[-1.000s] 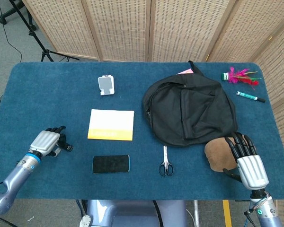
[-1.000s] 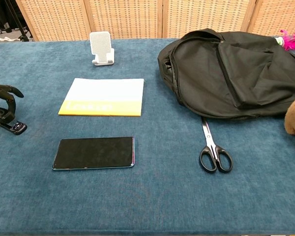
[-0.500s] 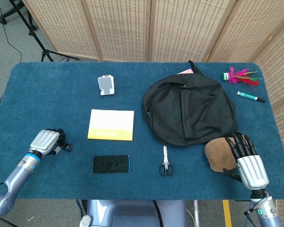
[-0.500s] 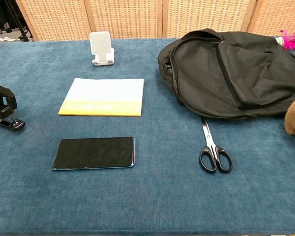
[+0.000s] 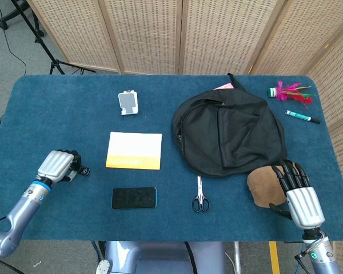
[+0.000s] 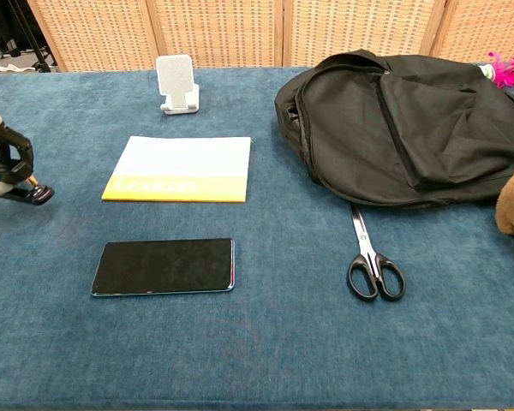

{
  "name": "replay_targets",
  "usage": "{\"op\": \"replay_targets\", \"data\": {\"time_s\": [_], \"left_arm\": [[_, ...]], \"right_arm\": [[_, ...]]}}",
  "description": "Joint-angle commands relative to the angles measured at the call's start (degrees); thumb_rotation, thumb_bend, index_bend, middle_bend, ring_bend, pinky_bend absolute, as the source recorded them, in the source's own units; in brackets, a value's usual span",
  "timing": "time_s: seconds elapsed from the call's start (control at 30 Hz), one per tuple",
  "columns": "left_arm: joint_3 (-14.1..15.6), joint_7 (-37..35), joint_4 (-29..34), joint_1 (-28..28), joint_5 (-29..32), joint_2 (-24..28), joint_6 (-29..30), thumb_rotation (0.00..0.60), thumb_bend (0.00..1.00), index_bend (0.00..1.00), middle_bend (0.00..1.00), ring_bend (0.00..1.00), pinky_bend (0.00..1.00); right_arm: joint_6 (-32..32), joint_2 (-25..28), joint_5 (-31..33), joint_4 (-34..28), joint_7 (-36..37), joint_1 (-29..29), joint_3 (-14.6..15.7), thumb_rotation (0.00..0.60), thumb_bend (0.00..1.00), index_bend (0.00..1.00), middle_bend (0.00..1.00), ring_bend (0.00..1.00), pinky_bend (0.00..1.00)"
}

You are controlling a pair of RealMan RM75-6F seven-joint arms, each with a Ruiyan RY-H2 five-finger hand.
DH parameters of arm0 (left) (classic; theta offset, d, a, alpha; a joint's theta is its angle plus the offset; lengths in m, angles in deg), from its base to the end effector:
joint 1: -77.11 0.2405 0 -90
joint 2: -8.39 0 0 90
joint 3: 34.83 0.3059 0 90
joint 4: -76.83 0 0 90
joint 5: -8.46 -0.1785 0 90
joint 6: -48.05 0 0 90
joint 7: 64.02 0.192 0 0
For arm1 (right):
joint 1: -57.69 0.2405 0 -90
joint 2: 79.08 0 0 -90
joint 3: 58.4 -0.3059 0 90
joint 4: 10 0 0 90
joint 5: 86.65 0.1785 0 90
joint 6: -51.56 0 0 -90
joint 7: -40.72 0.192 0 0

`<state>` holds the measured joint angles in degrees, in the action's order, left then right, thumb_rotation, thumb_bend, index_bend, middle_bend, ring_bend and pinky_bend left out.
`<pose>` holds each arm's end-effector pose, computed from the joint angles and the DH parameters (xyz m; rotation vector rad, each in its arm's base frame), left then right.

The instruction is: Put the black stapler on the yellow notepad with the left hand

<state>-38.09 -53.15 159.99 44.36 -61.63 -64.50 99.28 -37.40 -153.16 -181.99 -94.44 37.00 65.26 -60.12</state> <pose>-0.3000 0.3797 0.0863 -1.8300 -0.9542 -0.6157 -0.3137 -0.2400 0.1541 1.5230 -0.7445 1.0361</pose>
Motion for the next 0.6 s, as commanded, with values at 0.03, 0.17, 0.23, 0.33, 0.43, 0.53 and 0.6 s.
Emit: {"op": "replay_targets", "data": {"time_s": [0.03,0.17,0.23,0.33,0.43,0.53,0.6], "left_arm": [[-1.3,1.6,0.9,-1.0,0.7,-0.5,0.7,0.600,0.52,0.76,0.40,0.38,0.39],[-2.8,4.5,1.6,-2.1,1.7,-1.7,2.0,0.600,0.52,0.76,0.40,0.38,0.39],[-4.0,5.8,1.9,-2.6,2.0,-3.4,3.7,0.600,0.52,0.76,0.40,0.39,0.39],[-5.0,7.4,1.7,-3.2,3.1,-5.3,5.0,0.600,0.52,0.76,0.40,0.39,0.39],[-5.9,9.1,1.2,-3.8,4.7,-7.7,5.9,0.600,0.52,0.76,0.40,0.39,0.39],[-7.3,12.6,0.7,-5.2,8.9,-11.0,5.8,0.600,0.52,0.76,0.41,0.39,0.40],[-7.9,15.3,0.5,-6.2,11.4,-12.3,5.7,0.600,0.52,0.76,0.41,0.39,0.40]], "right_arm": [[0.1,0.0,0.1,0.0,0.0,0.0,0.0,0.600,0.10,0.00,0.00,0.00,0.00],[0.4,0.0,0.1,0.0,0.0,0.1,0.0,0.600,0.10,0.00,0.00,0.00,0.00],[0.5,0.0,0.2,0.0,0.1,0.2,0.0,0.600,0.10,0.00,0.00,0.00,0.00],[0.6,0.0,0.3,0.0,0.2,0.3,0.0,0.600,0.10,0.00,0.00,0.00,0.00],[0.8,0.1,0.3,0.0,0.4,0.3,0.0,0.600,0.10,0.00,0.00,0.00,0.00],[0.8,0.2,0.3,-0.1,0.7,0.4,0.1,0.600,0.10,0.00,0.00,0.00,0.00],[0.8,0.3,0.2,-0.2,1.0,0.3,0.1,0.600,0.10,0.00,0.00,0.00,0.00]]}}
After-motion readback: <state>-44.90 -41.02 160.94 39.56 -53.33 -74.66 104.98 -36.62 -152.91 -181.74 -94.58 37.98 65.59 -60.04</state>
